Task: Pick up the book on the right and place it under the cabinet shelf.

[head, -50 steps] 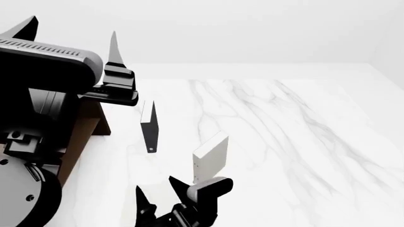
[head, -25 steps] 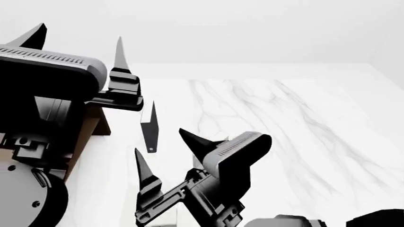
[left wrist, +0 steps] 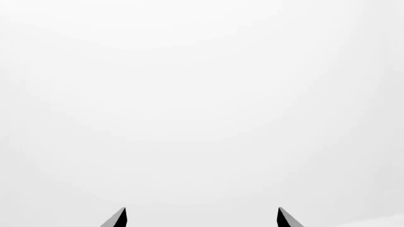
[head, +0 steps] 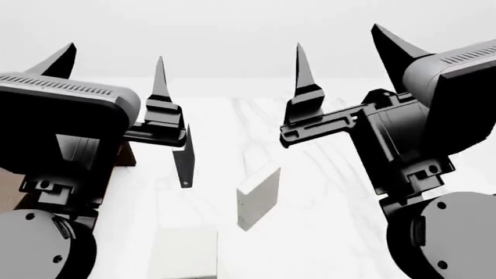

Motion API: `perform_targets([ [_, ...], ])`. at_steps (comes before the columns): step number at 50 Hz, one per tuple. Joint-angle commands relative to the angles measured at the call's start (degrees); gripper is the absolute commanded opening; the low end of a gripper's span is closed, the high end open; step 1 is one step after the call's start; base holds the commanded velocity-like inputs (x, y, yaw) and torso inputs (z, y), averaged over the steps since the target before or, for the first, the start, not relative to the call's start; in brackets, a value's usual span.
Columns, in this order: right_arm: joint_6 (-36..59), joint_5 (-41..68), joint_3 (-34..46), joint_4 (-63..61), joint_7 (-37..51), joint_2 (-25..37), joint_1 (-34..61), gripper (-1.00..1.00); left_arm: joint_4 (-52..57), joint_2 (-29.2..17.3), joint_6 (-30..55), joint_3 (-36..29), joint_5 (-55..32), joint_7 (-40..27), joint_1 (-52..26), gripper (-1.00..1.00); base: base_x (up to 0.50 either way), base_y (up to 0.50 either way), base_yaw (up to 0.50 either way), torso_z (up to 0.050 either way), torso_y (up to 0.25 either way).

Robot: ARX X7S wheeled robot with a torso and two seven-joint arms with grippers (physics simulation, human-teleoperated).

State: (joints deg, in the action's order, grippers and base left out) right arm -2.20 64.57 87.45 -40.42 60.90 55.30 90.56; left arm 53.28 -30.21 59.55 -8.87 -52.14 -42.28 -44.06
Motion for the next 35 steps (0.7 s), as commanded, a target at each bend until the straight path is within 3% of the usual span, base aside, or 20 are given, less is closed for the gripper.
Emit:
perform_targets([
  [1, 5.06, 1.75, -2.72, -4.02, 3.07, 10.7, 6.94, 1.0, 0.04, 1.42, -2.17, -1.93, 0.81, 0.56, 1.58, 1.0, 0.0, 0.0, 0.0, 0.0, 0.0],
  [12, 5.62, 1.48, -3.56, -5.36, 4.85, 13.64, 7.52, 1.0, -2.88, 6.53, -9.93, -9.73, 7.89, 3.02, 8.3, 1.0, 0.0, 0.0, 0.0, 0.0, 0.0],
  [22, 4.18, -0.41, -2.76, -5.23, 4.98, 13.32, 5.16, 1.0, -8.73, 7.33, -21.38, -18.35, 16.83, 9.58, 18.58, 1.0, 0.0, 0.0, 0.0, 0.0, 0.0],
  [35, 2.46, -2.27, -1.86, -4.09, 4.0, 12.28, 2.57, 1.0, -8.87, 8.03, -28.21, -23.24, 22.64, 9.83, 25.72, 1.0, 0.0, 0.0, 0.0, 0.0, 0.0],
])
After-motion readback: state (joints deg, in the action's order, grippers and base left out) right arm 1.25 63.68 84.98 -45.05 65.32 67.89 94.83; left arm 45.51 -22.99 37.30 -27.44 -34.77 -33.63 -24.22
